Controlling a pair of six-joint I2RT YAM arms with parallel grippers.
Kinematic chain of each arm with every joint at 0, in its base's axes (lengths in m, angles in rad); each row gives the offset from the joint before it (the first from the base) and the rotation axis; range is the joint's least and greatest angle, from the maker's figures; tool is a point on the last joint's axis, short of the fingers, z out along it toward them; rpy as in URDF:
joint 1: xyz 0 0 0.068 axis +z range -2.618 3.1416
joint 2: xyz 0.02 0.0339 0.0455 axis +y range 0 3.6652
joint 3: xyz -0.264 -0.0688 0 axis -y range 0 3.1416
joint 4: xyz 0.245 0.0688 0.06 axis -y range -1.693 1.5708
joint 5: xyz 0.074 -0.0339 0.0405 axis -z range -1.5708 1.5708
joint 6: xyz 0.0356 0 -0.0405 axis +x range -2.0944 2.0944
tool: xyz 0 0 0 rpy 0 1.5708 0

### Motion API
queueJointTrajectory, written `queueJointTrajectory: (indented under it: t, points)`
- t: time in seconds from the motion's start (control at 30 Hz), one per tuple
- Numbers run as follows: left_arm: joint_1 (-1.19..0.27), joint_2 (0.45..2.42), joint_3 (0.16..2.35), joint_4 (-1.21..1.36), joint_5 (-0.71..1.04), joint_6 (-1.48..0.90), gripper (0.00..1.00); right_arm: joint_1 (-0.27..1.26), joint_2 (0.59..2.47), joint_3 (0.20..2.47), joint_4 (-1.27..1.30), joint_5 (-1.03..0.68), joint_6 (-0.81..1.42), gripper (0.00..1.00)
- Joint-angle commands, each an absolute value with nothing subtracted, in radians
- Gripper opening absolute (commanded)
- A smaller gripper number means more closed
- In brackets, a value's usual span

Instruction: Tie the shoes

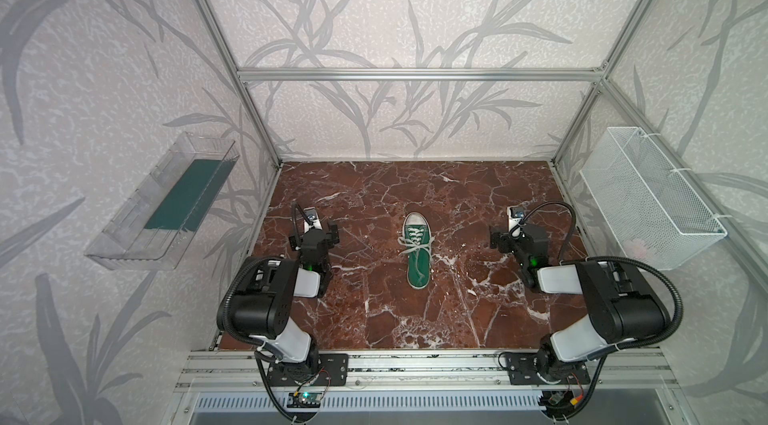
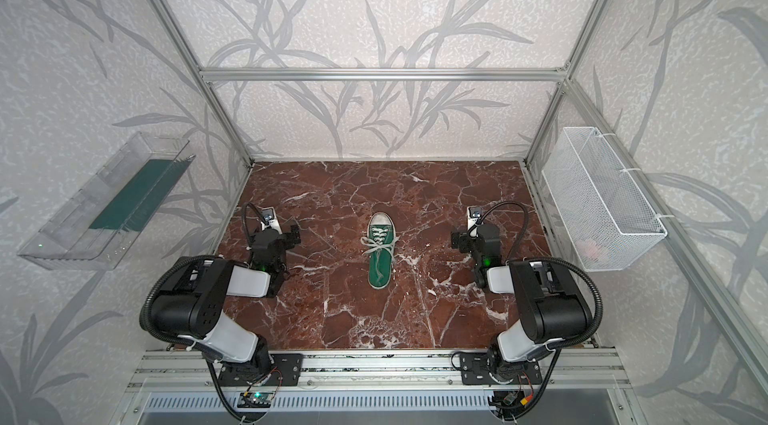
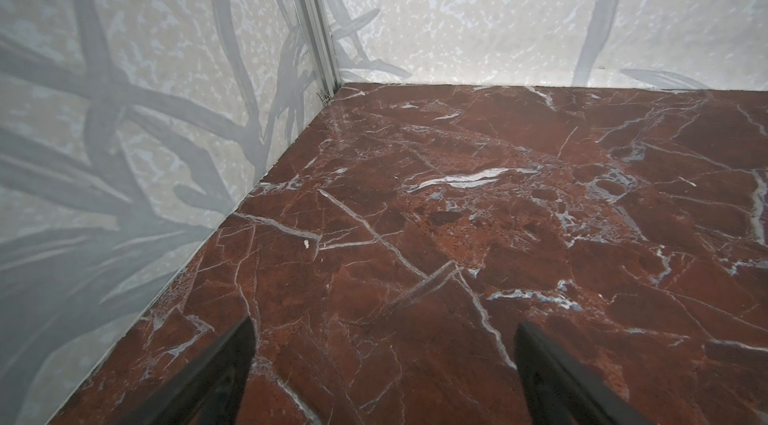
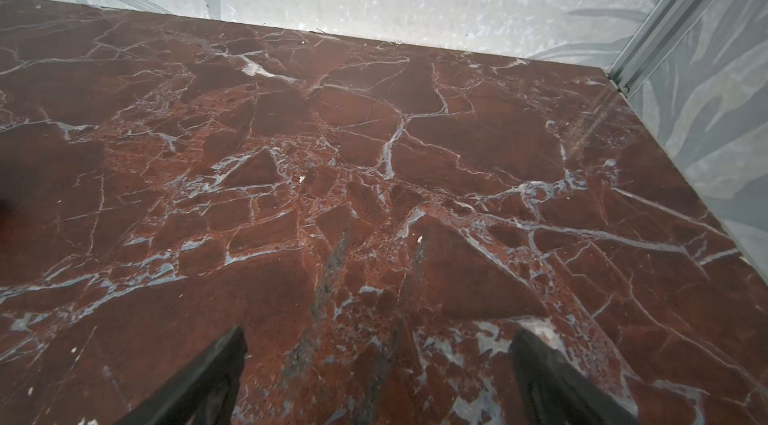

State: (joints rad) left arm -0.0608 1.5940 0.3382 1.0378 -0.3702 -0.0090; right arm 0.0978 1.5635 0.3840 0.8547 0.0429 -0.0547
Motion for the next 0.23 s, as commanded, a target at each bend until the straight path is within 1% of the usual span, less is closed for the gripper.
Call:
queueJointTrajectory:
  t: [0.0,0.2]
  points:
    - [-0.054,1.587,0.357,1.020,-0.388,-0.029,0.99,0.094,1.541,0.405,0.841,0.036,-0.066,0.99]
    - [-0.044,1.583,0.358,1.013,-0.363,-0.030,0.99,0.094,1.542,0.404,0.845,0.037,-0.066,0.99]
